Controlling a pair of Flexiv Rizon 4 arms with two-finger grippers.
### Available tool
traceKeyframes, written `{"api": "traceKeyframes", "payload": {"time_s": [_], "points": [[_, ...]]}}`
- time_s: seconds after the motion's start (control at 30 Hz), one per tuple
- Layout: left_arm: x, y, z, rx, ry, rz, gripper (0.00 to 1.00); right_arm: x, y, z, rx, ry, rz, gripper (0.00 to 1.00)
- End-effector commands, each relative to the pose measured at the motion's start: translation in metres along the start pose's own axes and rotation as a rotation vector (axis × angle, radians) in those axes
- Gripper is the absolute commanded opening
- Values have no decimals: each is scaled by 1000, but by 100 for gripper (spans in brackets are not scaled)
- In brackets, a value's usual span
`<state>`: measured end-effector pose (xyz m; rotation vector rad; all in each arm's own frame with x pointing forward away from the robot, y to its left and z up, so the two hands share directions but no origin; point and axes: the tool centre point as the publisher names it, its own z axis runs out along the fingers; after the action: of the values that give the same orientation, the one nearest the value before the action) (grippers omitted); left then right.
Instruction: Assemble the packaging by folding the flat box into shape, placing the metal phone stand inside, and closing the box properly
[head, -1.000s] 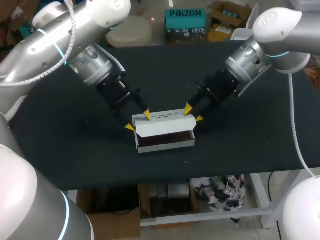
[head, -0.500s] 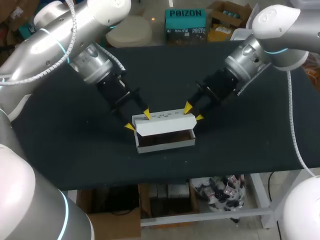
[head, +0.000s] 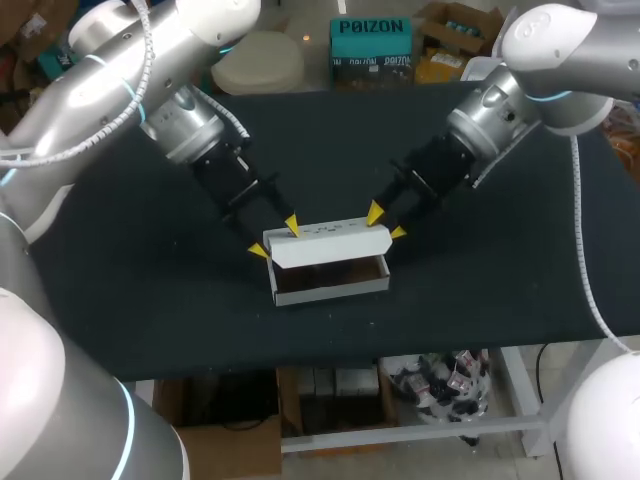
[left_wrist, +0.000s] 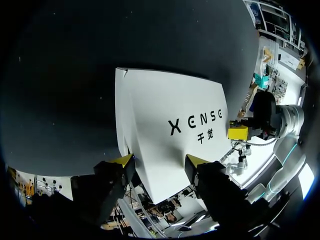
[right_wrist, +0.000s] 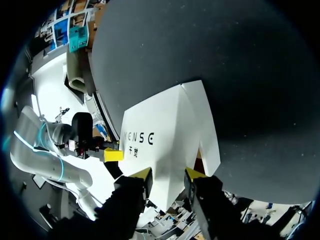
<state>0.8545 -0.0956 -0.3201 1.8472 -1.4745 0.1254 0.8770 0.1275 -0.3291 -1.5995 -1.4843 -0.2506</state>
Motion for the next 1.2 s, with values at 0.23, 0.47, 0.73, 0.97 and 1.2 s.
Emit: {"api": "traceKeyframes", "payload": {"time_s": [0.23,0.47,0.73,0.97,1.2], "points": [[6,-7,-1,-35,-2,-10,64,5,4,0,28,0,7,42],[7,-7,-3,-43,1,-13,64,7,4,-1,37,-2,11,42],[7,-8,-3,-58,13,-17,62,8,4,0,45,-6,10,42],[6,-8,-3,-75,26,-17,61,8,4,0,52,-8,11,42],[7,-10,-3,-98,46,-20,60,8,5,0,59,-5,14,42]]}}
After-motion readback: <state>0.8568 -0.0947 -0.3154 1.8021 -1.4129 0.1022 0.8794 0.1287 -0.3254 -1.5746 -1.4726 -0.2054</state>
